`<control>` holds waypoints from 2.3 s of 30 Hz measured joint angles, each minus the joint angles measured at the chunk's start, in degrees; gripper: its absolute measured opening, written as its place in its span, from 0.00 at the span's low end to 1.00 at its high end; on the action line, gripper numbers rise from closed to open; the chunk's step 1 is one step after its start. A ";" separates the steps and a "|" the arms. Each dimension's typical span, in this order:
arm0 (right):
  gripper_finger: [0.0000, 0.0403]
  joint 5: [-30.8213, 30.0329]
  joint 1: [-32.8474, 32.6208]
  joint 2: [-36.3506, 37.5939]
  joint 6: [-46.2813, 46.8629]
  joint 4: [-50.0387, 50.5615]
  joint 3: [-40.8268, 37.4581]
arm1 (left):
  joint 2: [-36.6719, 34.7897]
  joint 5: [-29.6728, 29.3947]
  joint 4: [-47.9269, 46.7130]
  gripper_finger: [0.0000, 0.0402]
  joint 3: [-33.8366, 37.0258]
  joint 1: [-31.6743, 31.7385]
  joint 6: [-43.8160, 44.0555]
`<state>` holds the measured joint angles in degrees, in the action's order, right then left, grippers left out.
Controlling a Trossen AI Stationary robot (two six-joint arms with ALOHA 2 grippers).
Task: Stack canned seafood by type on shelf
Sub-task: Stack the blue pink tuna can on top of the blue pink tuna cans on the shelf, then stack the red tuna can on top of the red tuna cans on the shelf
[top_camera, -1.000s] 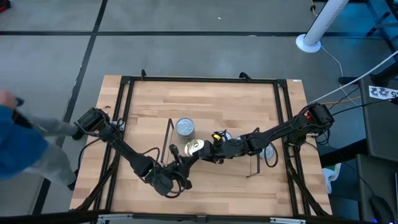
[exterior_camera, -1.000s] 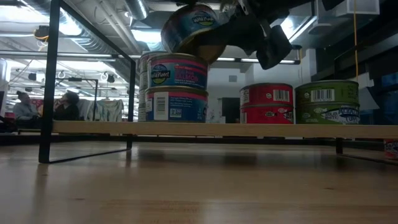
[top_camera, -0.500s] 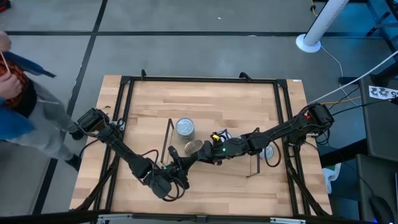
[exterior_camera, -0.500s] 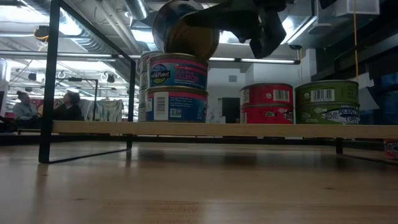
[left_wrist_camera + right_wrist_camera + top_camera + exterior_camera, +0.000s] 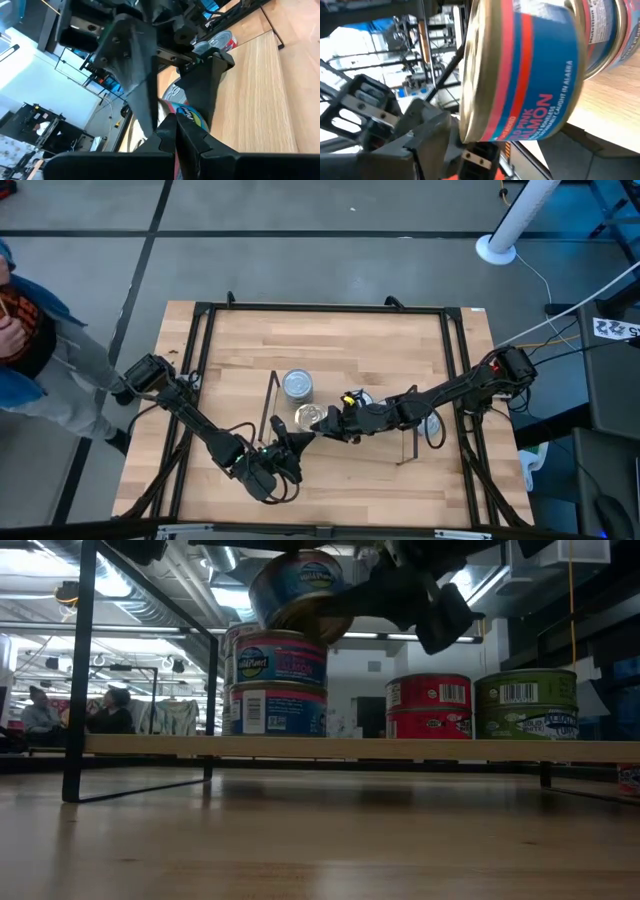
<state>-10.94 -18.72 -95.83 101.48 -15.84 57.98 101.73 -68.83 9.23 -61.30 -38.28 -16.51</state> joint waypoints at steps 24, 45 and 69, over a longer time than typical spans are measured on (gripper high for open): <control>0.70 -5.07 0.00 0.00 2.20 0.51 0.00 | 0.00 8.11 1.84 0.00 0.00 3.61 15.32; 0.70 -2.29 0.00 0.00 2.19 -0.83 -0.04 | 1.14 0.70 -0.17 0.00 0.00 2.59 5.97; 0.70 -2.99 0.00 0.00 2.15 -0.59 -0.04 | 0.98 -4.48 -3.91 0.00 0.00 -3.11 -2.39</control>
<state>-13.93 -18.72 -95.83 103.63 -16.43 57.93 102.72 -73.30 5.32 -61.30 -41.39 -18.90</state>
